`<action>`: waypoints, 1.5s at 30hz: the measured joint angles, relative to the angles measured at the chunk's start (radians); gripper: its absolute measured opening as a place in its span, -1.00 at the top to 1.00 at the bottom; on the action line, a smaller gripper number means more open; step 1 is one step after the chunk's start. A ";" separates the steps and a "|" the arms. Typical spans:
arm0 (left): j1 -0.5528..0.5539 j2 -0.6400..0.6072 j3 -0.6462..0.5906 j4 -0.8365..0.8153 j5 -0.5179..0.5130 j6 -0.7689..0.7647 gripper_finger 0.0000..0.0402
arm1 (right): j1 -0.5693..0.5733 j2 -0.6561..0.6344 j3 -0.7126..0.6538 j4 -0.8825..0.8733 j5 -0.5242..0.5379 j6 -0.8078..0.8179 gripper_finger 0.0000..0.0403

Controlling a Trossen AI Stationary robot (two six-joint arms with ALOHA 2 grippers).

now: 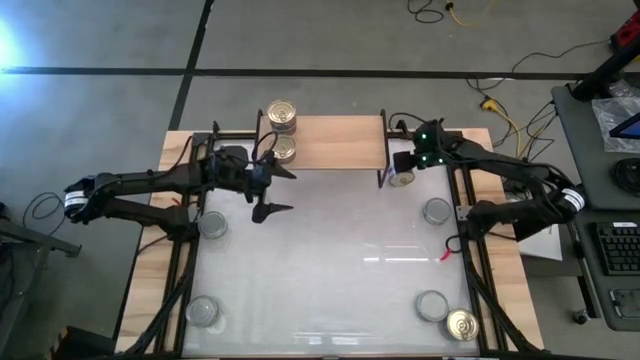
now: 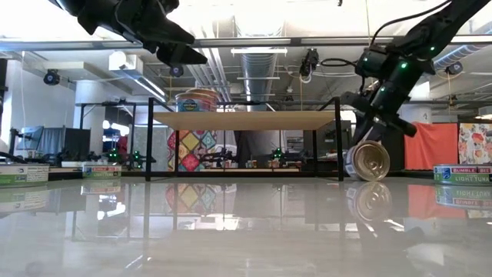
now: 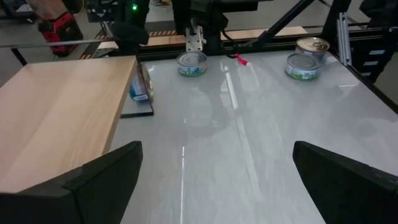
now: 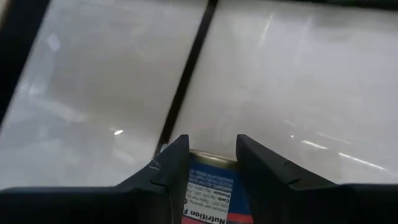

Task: Stack canned seafood by type on shelf
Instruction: Stack the blue-pink tuna can on top of the other blue-pink tuna on the shelf

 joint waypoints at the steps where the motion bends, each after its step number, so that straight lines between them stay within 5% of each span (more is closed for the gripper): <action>1: -0.008 0.000 0.000 0.000 0.000 -0.003 -0.99 | 0.015 -0.009 -0.008 -0.001 -0.005 0.011 0.39; 9: -0.139 0.000 0.000 0.006 -0.005 -0.017 -0.99 | 0.217 -0.120 -0.099 -0.022 0.018 0.182 0.33; 23: -0.458 0.009 -0.002 0.058 -0.303 -0.157 -0.99 | 0.862 -0.171 -0.134 0.065 0.362 0.552 0.32; 32: -0.715 0.147 -0.012 0.144 -0.529 -0.342 -0.99 | 1.168 -0.072 0.045 0.050 0.688 0.329 0.26; 36: -0.790 0.228 -0.013 0.208 -0.583 -0.406 -0.99 | 1.241 -0.057 0.137 -0.147 0.813 0.300 0.14; 41: -0.842 0.323 -0.013 0.293 -0.605 -0.458 -0.99 | 1.247 -0.042 0.162 -0.434 0.742 0.465 -0.07; 45: -0.860 0.380 -0.013 0.351 -0.604 -0.483 -0.99 | 1.247 -0.037 0.144 -0.485 0.700 0.509 -0.25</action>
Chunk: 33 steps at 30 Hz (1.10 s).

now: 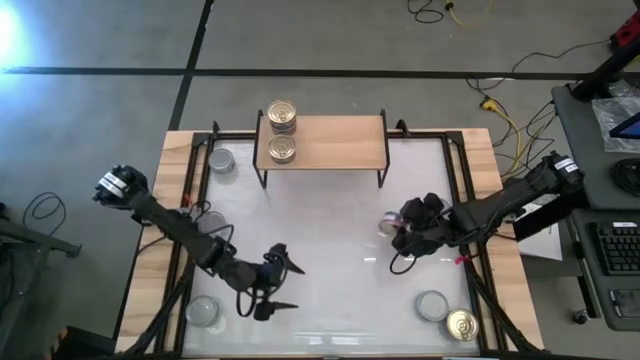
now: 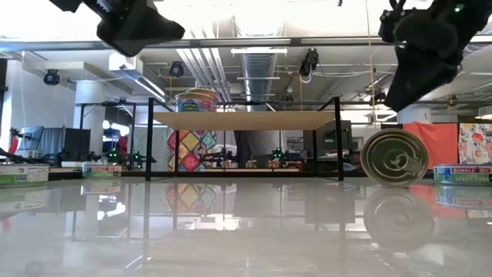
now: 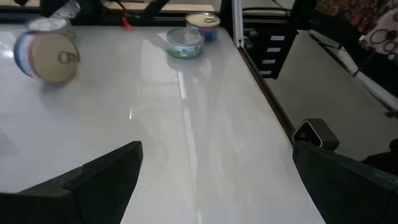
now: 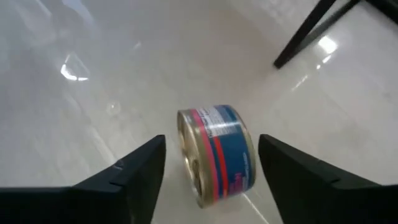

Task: Stack canned seafood by type on shelf
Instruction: Stack the blue-pink tuna can on top of the other blue-pink tuna on the shelf

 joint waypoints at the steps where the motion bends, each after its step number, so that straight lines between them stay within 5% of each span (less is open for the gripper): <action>1: -0.003 0.010 0.002 0.000 0.000 -0.007 -0.99 | 0.000 0.000 -0.001 0.011 -0.004 -0.012 -0.29; 9: -0.008 0.065 0.031 0.006 0.001 -0.023 -0.99 | -0.040 0.044 -0.029 0.015 -0.038 -0.149 -0.53; 17: -0.011 0.059 0.060 0.006 0.002 0.033 -0.99 | -0.156 0.074 -0.122 0.082 -0.217 -0.181 -0.39; 26: -0.011 0.010 0.081 -0.069 0.001 0.070 -0.99 | -0.206 0.075 -0.213 0.427 -0.355 -0.150 0.12; 33: -0.011 -0.048 0.081 -0.116 -0.052 0.119 -0.99 | -0.210 0.080 -0.274 0.812 -0.462 -0.025 0.12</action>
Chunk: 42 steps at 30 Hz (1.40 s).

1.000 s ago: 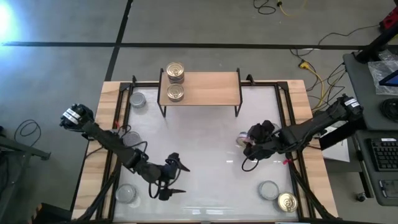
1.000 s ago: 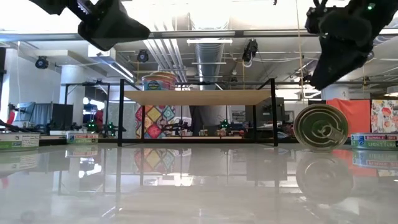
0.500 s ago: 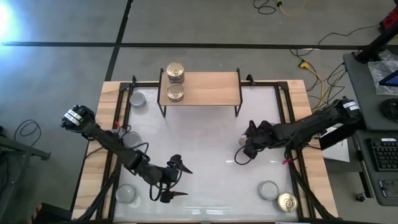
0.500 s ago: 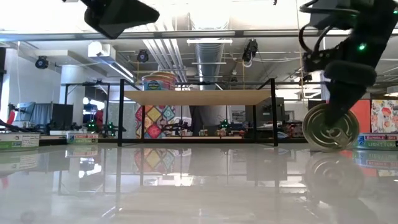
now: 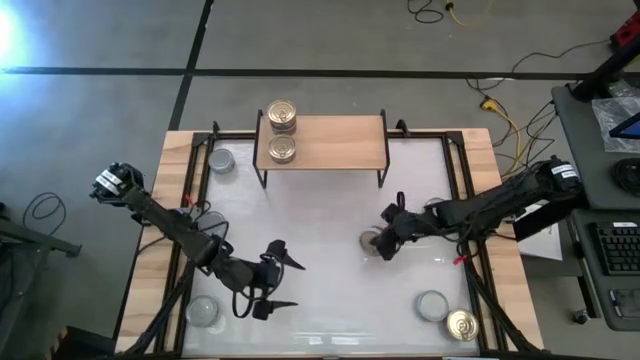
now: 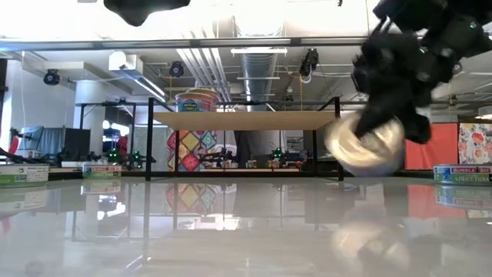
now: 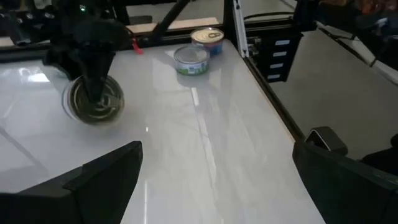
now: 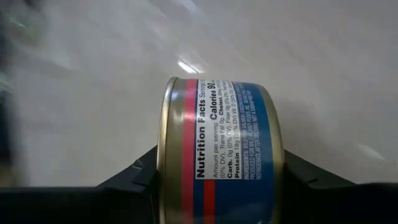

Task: Stack canned seafood by type on shelf
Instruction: Stack the blue-pink tuna can on top of the other blue-pink tuna on the shelf

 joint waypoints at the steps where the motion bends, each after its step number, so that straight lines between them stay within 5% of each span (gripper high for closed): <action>1: 0.001 -0.004 0.000 0.000 0.000 0.009 -0.99 | -0.001 0.004 -0.006 0.052 0.003 0.013 0.12; 17: 0.045 -0.007 0.000 0.019 0.001 0.054 -0.99 | -0.029 0.302 0.069 0.319 -0.039 0.175 0.11; 26: 0.045 -0.008 0.000 0.017 0.009 0.048 -0.99 | -0.057 0.403 0.135 0.321 -0.044 0.164 -0.25; 42: 0.046 -0.008 -0.001 0.014 0.006 0.028 -0.99 | -0.059 0.319 0.172 0.250 -0.039 -0.073 -0.84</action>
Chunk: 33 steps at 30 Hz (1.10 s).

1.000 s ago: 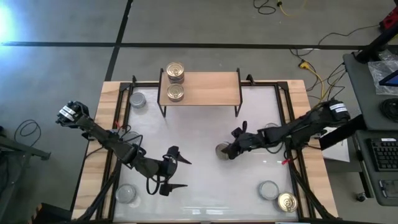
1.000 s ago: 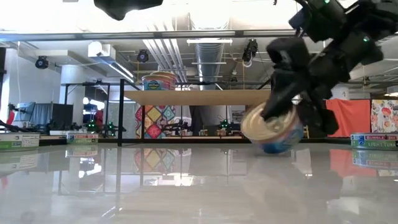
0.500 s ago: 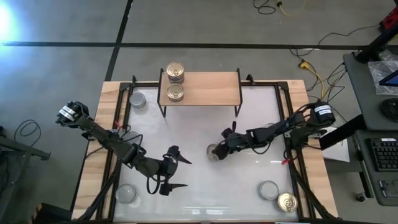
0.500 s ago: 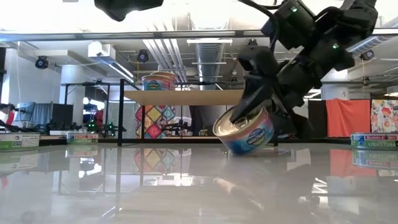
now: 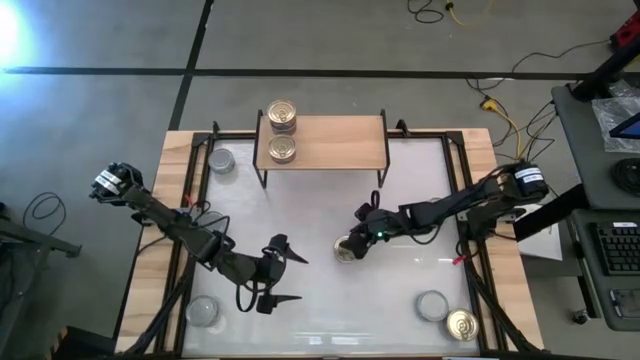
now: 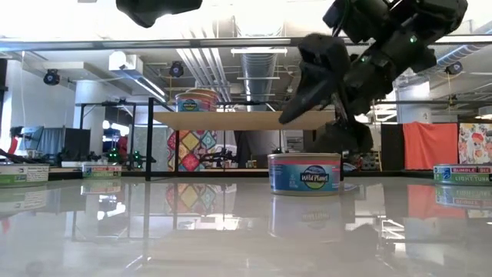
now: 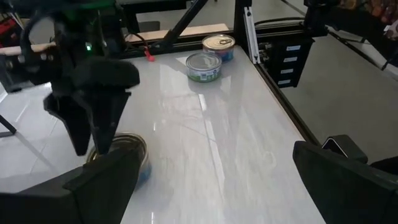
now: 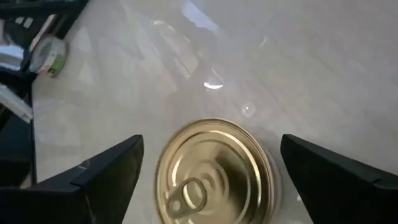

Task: Stack canned seafood by type on shelf
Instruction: Stack the blue-pink tuna can on top of the other blue-pink tuna on the shelf

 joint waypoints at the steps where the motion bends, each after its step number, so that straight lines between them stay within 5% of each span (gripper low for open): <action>1: 0.002 0.000 -0.001 -0.004 -0.001 -0.009 -0.99 | 0.001 -0.013 0.000 -0.008 0.000 -0.022 -0.84; 8: 0.035 0.000 -0.076 0.006 -0.001 -0.161 -0.99 | 0.066 -0.149 0.001 -0.227 -0.022 -0.255 -0.85; 16: 0.046 0.063 -0.255 0.330 -0.156 -0.181 -0.99 | 0.126 -0.194 0.000 -0.573 0.099 -0.380 -0.85; 21: 0.048 0.160 -0.312 0.464 -0.260 -0.192 -0.99 | 0.127 -0.116 0.000 -0.494 0.147 -0.460 -0.85; 33: 0.105 0.476 -0.294 0.806 -0.179 -0.207 -0.99 | 0.125 0.094 0.127 -0.340 0.129 -0.589 -0.85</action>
